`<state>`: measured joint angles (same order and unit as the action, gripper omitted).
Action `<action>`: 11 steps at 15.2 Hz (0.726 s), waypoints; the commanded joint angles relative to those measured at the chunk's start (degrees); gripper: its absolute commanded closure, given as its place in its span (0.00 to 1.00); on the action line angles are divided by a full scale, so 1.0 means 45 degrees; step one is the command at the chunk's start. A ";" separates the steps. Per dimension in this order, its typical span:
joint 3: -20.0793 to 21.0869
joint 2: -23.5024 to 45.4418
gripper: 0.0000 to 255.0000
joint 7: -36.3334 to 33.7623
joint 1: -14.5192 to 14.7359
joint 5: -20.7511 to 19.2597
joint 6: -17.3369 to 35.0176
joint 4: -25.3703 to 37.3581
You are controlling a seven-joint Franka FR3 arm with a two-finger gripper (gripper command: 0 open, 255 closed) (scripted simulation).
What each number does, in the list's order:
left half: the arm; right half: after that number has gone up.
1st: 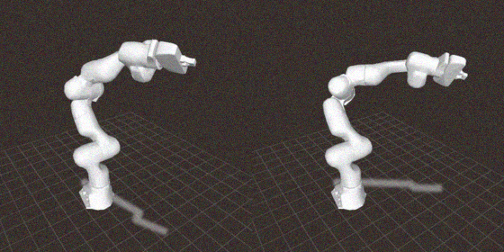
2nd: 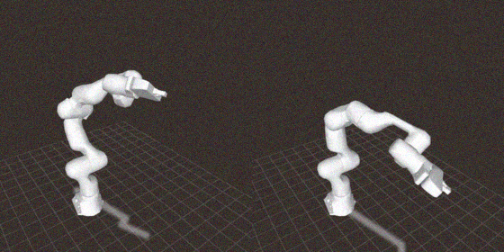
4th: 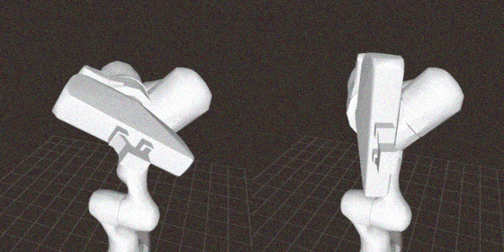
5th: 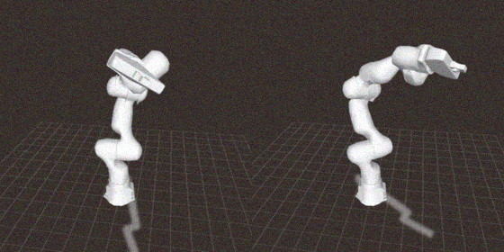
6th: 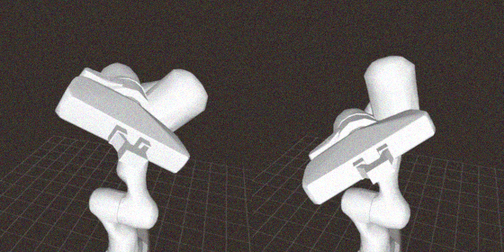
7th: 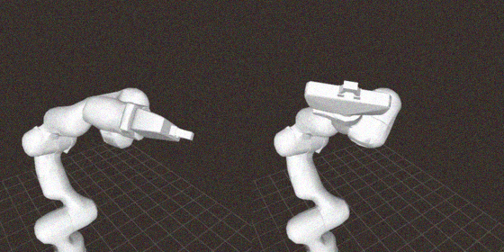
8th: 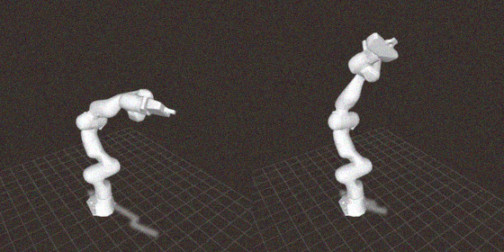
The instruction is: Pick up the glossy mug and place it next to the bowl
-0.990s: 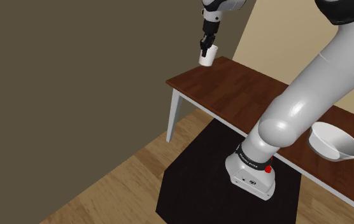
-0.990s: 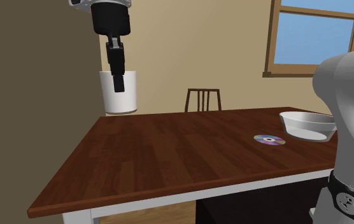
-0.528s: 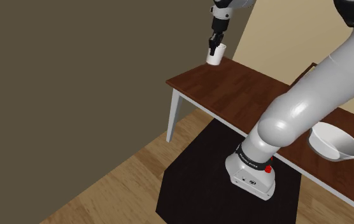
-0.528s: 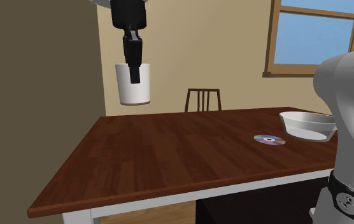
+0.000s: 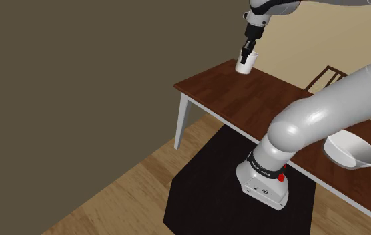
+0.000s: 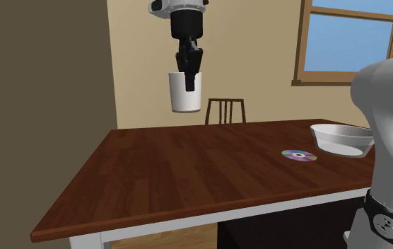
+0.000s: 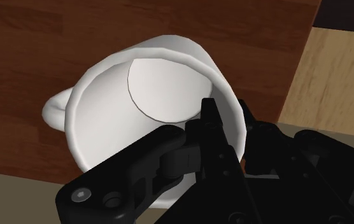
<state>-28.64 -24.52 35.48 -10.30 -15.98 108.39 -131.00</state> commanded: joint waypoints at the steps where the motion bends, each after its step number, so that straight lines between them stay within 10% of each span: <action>1: -0.0229 -0.0527 1.00 0.0376 -0.0322 -0.0339 -0.0118 -0.0311; 11: -0.1666 -0.2808 1.00 0.2675 -0.2141 -0.2090 -0.0780 -0.1332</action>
<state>-35.44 -36.33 46.31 -19.16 -24.62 105.31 -136.93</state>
